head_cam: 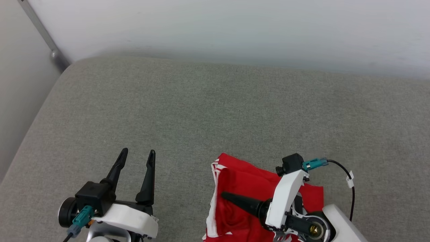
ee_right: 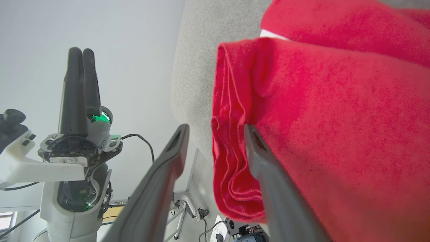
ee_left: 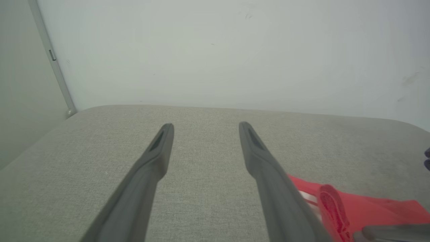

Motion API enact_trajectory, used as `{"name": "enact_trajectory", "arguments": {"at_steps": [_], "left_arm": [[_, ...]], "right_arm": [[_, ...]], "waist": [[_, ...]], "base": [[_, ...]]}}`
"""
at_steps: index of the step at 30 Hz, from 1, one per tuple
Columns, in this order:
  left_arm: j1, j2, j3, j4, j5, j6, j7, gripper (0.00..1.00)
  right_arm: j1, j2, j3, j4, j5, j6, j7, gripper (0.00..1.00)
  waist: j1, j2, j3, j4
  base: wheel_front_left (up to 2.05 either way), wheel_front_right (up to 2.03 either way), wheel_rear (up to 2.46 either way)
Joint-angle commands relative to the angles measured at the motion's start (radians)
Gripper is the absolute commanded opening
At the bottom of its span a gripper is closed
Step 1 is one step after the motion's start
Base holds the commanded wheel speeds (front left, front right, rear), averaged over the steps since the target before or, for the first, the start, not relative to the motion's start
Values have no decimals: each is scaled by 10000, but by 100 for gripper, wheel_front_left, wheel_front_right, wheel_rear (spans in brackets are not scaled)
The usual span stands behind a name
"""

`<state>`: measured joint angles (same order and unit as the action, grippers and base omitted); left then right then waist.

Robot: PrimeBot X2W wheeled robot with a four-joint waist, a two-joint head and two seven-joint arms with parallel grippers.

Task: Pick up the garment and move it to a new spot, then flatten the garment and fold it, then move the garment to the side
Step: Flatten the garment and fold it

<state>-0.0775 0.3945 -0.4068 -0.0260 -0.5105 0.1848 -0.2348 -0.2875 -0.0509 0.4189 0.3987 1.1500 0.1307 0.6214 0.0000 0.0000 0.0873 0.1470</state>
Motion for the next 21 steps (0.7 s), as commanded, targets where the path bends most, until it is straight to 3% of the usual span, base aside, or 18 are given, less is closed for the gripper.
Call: {"name": "enact_trajectory", "arguments": {"at_steps": [1,5,6,10,16,21], "left_arm": [[-108,-55,63,34,-71,-44,-72,100],[11,-71,95,105,-66,5,-121,100],[108,-89,101,118,-32,56,-139,100],[190,-104,154,130,-15,146,-179,100],[383,-86,274,190,-68,263,-216,100],[640,-31,400,232,-82,346,-239,100]], "right_arm": [[-311,1,130,84,-42,-1,-301,100],[-596,-200,519,-170,-275,-1,-781,100],[-607,-730,721,-684,-902,-2,-1537,100],[-303,-1720,506,-852,-2906,-2,-3025,100],[690,-2354,-1553,-645,-6089,-2,-4672,100],[1792,-2026,-3647,-1559,-8397,-2,-5866,100]], "waist": [[0,0,21,-48],[0,0,-42,-202],[0,0,-124,-311],[0,0,-238,-505],[0,0,-496,-824],[0,0,-759,-1048]], "base": [[0,0,0],[0,0,0],[0,0,0],[0,0,0],[0,0,0],[0,0,0]]}}
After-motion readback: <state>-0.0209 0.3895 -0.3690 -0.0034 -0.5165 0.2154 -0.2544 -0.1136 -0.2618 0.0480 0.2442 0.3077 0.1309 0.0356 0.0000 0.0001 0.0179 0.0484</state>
